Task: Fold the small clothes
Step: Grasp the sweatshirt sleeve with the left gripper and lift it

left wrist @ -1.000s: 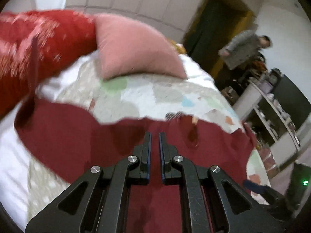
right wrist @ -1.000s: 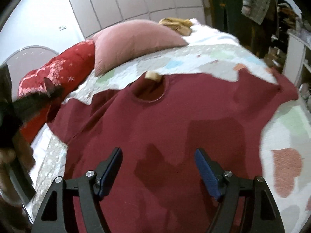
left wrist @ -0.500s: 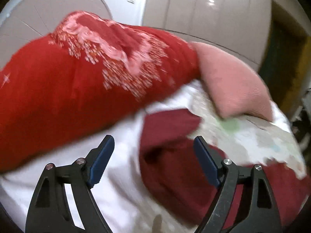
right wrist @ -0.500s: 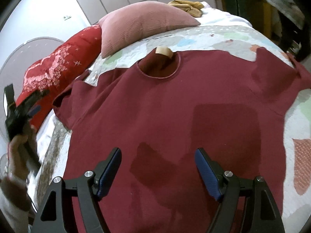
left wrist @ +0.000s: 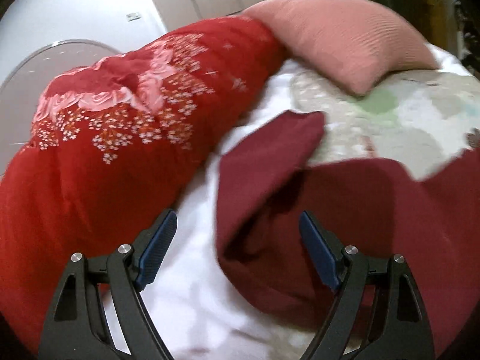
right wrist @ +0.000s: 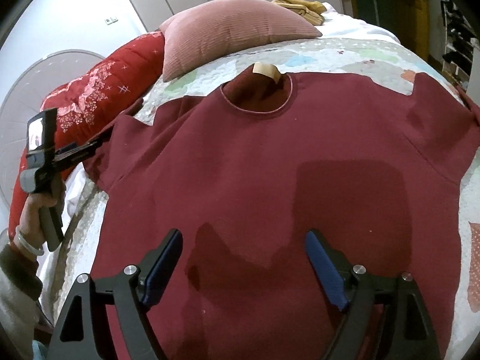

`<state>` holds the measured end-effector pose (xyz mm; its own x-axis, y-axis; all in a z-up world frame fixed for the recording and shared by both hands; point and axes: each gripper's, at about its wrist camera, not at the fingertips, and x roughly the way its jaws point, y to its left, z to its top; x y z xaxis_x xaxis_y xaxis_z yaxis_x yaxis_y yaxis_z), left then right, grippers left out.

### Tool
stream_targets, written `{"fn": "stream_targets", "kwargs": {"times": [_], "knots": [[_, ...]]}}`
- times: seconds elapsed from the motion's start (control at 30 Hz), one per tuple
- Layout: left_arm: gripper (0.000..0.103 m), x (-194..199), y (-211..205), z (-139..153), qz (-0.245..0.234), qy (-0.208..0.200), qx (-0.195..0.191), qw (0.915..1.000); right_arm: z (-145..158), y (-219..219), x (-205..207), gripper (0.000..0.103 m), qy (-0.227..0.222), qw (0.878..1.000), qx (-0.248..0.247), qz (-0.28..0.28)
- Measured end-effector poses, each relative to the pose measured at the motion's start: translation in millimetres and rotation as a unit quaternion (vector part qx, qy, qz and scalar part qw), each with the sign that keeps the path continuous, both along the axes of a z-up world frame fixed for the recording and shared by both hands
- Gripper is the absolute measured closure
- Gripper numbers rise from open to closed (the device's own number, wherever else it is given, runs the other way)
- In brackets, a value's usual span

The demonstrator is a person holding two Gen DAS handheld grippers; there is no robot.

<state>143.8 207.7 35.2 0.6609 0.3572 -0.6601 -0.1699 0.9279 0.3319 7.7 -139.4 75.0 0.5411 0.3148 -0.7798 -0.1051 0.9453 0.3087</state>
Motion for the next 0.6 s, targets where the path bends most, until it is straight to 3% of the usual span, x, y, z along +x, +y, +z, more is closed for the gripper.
{"fn": "stream_targets", "kwargs": {"times": [0.1, 0.17, 0.23, 0.27, 0.3, 0.33, 0.37, 0.4, 0.5, 0.6], "knots": [[0.019, 20.4, 11.8, -3.8, 0.035, 0.001, 0.004, 0.9994, 0.9, 1.4, -1.8, 0.020, -0.002, 1.000, 0.002, 0.008], [0.019, 39.0, 14.0, -18.5, 0.032, 0.033, 0.003, 0.9989, 0.6, 0.3, -1.1, 0.021, -0.005, 1.000, 0.003, 0.011], [0.029, 44.8, 9.8, -28.1, 0.016, 0.047, 0.013, 0.9987, -0.8, 0.7, 1.2, 0.021, -0.011, 1.000, 0.003, 0.013], [0.061, 46.6, 8.6, -30.8, -0.003, 0.056, -0.009, 0.9984, -0.8, 1.7, 1.8, 0.022, -0.014, 1.000, 0.001, 0.015], [0.086, 46.8, 9.8, -29.4, -0.008, 0.060, -0.033, 0.9976, -0.3, 3.6, 2.1, 0.029, -0.018, 1.000, -0.004, 0.017], [0.094, 45.8, 11.7, -25.5, -0.002, 0.059, -0.050, 0.9970, 0.7, 5.2, 1.4, 0.036, -0.026, 0.999, -0.005, 0.022], [0.095, 40.6, 14.9, -15.9, 0.000, 0.049, -0.086, 0.9951, 1.7, 6.0, 0.4, 0.050, -0.029, 0.999, -0.005, 0.026], [0.096, 34.8, 16.4, -6.8, -0.006, 0.039, -0.119, 0.9922, 2.9, 6.3, 0.3, 0.056, -0.028, 0.999, -0.006, 0.028], [0.097, 6.8, 9.5, 31.8, -0.057, -0.006, -0.219, 0.9741, 10.2, 3.0, -2.9, 0.057, -0.041, 0.999, -0.004, 0.022], [0.098, -28.4, -23.0, 69.4, -0.143, -0.031, -0.270, 0.9517, 21.2, -5.1, -6.0, 0.057, -0.055, 0.998, 0.006, 0.006]]}}
